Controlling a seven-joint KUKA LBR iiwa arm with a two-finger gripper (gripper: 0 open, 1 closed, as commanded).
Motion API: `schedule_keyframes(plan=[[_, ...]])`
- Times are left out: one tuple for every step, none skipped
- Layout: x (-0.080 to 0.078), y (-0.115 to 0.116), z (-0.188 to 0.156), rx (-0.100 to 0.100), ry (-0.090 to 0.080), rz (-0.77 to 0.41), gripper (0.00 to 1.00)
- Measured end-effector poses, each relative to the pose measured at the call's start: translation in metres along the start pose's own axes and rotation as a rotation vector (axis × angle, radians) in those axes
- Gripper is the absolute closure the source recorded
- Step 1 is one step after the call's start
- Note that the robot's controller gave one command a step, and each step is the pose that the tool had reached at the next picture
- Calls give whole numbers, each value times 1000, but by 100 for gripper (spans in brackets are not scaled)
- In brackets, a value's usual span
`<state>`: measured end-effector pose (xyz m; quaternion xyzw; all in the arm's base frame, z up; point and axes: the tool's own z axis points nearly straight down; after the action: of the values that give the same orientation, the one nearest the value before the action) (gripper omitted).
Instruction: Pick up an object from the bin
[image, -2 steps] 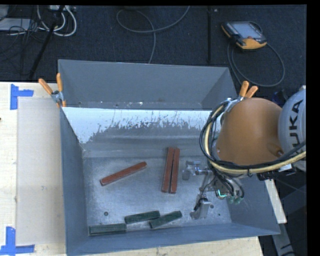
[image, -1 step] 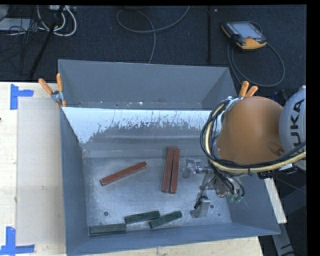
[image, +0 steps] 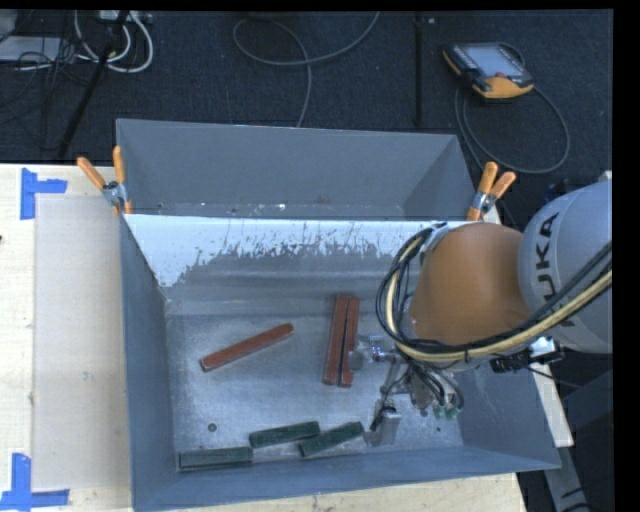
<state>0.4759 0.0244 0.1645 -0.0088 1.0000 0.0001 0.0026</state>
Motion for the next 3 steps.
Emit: schedule_keyframes(plan=[[-28,49,70,0,2,-112,0],[-3,17,93,-4,8,0,100],[-4,15,94,-1,4,2,0]])
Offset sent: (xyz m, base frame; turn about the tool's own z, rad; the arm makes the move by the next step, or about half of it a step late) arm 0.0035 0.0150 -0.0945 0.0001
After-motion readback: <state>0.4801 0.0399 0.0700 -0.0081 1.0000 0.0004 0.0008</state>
